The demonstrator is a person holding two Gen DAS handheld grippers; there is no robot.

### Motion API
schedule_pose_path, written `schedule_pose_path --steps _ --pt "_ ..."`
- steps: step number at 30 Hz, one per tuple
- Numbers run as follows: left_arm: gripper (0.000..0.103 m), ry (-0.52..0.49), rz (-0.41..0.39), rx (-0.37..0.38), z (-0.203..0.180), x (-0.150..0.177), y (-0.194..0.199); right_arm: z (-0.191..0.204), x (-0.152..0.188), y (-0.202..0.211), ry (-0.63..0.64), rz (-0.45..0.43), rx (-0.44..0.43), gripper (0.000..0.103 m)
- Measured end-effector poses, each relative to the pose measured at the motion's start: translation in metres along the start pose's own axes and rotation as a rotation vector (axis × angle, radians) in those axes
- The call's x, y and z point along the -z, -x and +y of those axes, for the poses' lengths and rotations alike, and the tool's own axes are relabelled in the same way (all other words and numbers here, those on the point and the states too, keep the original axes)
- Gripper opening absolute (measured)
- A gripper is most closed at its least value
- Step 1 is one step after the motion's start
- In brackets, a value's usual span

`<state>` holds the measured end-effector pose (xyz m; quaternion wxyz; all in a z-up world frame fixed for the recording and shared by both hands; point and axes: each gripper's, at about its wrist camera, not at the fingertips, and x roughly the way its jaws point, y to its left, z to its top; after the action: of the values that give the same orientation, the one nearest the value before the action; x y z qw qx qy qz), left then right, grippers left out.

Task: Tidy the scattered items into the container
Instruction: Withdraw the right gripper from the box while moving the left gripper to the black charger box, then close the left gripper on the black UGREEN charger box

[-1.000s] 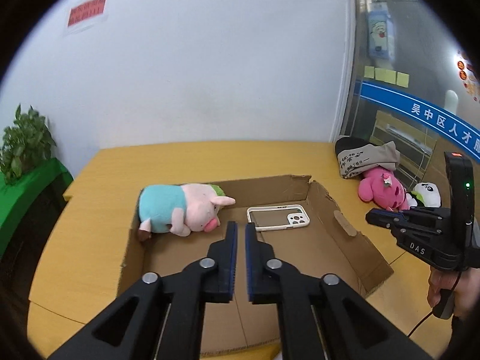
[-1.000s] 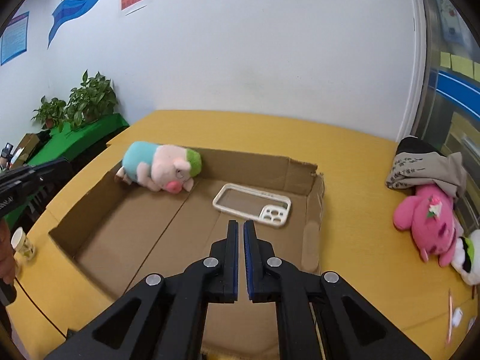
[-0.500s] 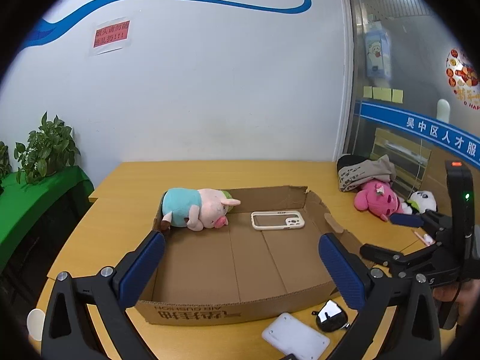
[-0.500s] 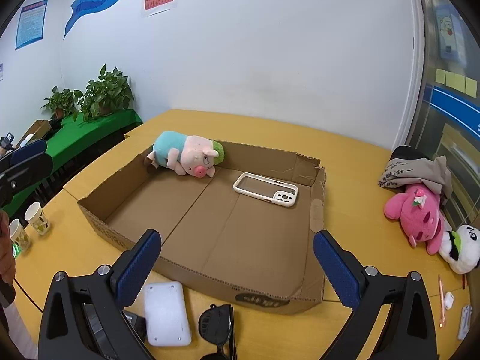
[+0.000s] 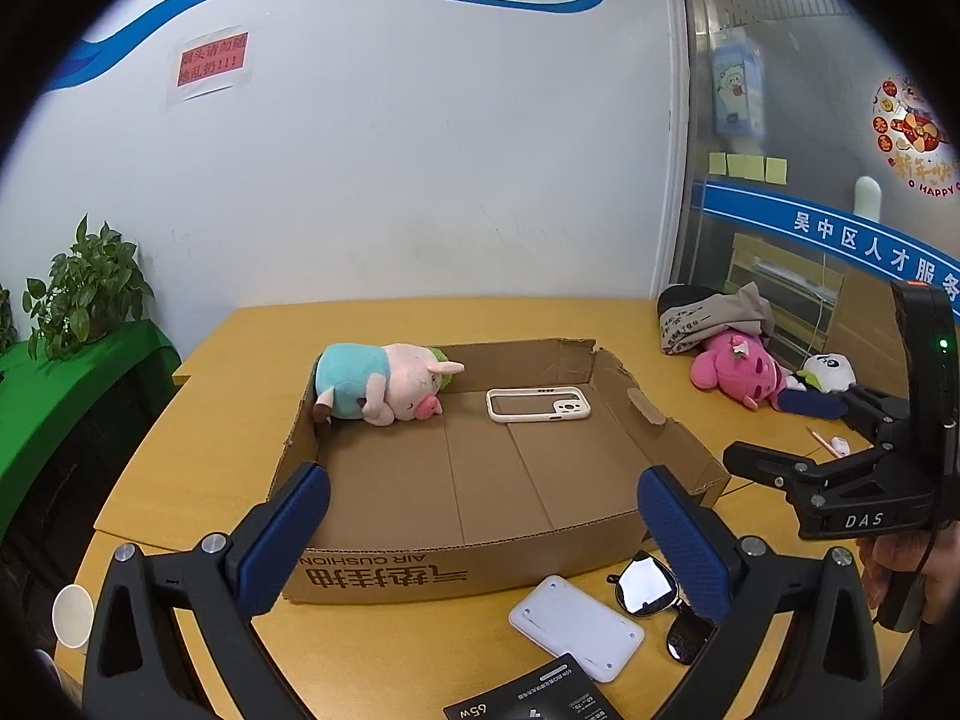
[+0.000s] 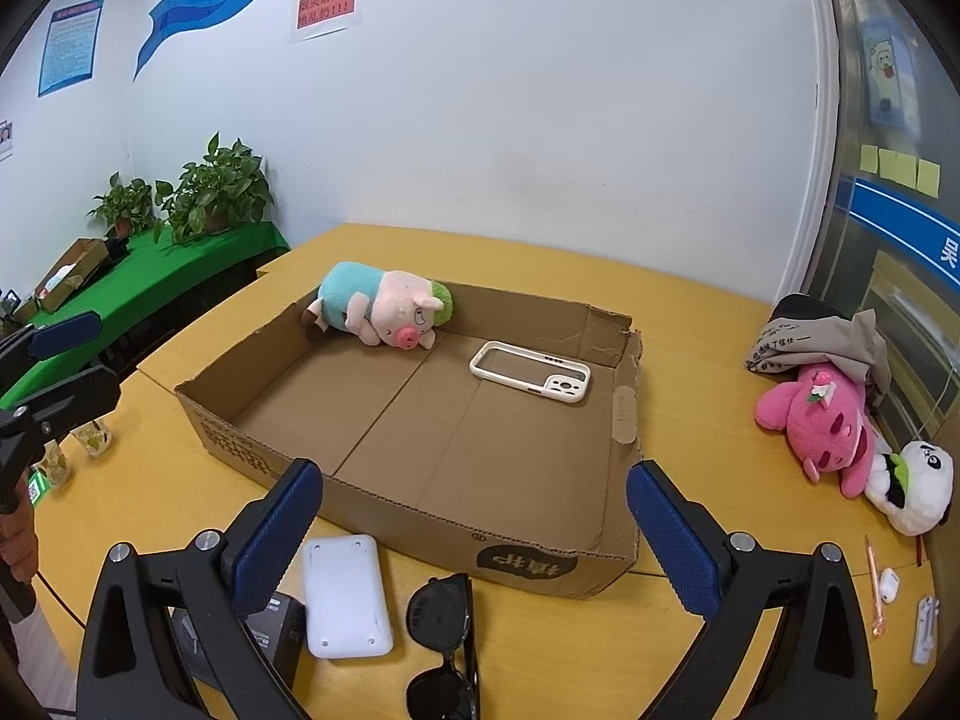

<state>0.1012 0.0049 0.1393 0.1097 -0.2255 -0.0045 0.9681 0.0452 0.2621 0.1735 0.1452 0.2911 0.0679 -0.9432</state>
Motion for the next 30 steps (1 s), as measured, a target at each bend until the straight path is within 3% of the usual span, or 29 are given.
schedule_pose_path --steps 1,2,4,5,6,7,8,9,12,21,29,30 --pt "0.02 0.008 0.025 0.027 0.002 0.001 -0.002 -0.001 0.002 0.001 -0.012 0.002 -0.025 0.067" --pt "0.003 0.023 0.071 0.059 0.005 0.001 -0.007 -0.002 0.003 0.001 -0.027 0.011 -0.048 0.051" --pt "0.003 0.065 0.139 0.085 0.011 0.004 -0.016 -0.004 0.007 -0.001 -0.043 0.027 -0.07 0.054" --pt "0.007 0.081 0.153 0.087 0.014 0.007 -0.018 -0.004 0.009 -0.001 -0.044 0.033 -0.077 0.067" --pt "0.029 0.095 0.17 0.088 0.017 0.011 -0.02 -0.003 0.011 0.0 -0.045 0.04 -0.089 0.088" --pt "0.072 0.112 0.192 0.091 0.019 0.015 -0.021 -0.001 0.014 0.001 -0.044 0.041 -0.1 0.096" --pt "0.089 0.136 0.214 0.091 0.022 0.021 -0.022 0.0 0.017 0.003 -0.038 0.035 -0.107 0.103" --pt "0.094 0.159 0.214 0.094 0.025 0.026 -0.02 0.003 0.021 0.006 -0.03 0.03 -0.117 0.103" --pt "0.094 0.209 0.228 0.133 0.035 0.045 -0.015 0.01 0.035 0.007 -0.014 0.056 -0.159 0.103" --pt "0.094 0.373 0.464 0.223 0.059 0.118 -0.041 0.055 0.115 -0.033 -0.026 0.29 -0.451 0.103" --pt "0.094 0.401 0.589 0.295 0.048 0.158 -0.073 0.091 0.15 -0.066 -0.017 0.41 -0.559 0.103" --pt "0.089 0.398 0.594 0.3 0.046 0.16 -0.077 0.094 0.152 -0.069 -0.008 0.424 -0.555 0.103"
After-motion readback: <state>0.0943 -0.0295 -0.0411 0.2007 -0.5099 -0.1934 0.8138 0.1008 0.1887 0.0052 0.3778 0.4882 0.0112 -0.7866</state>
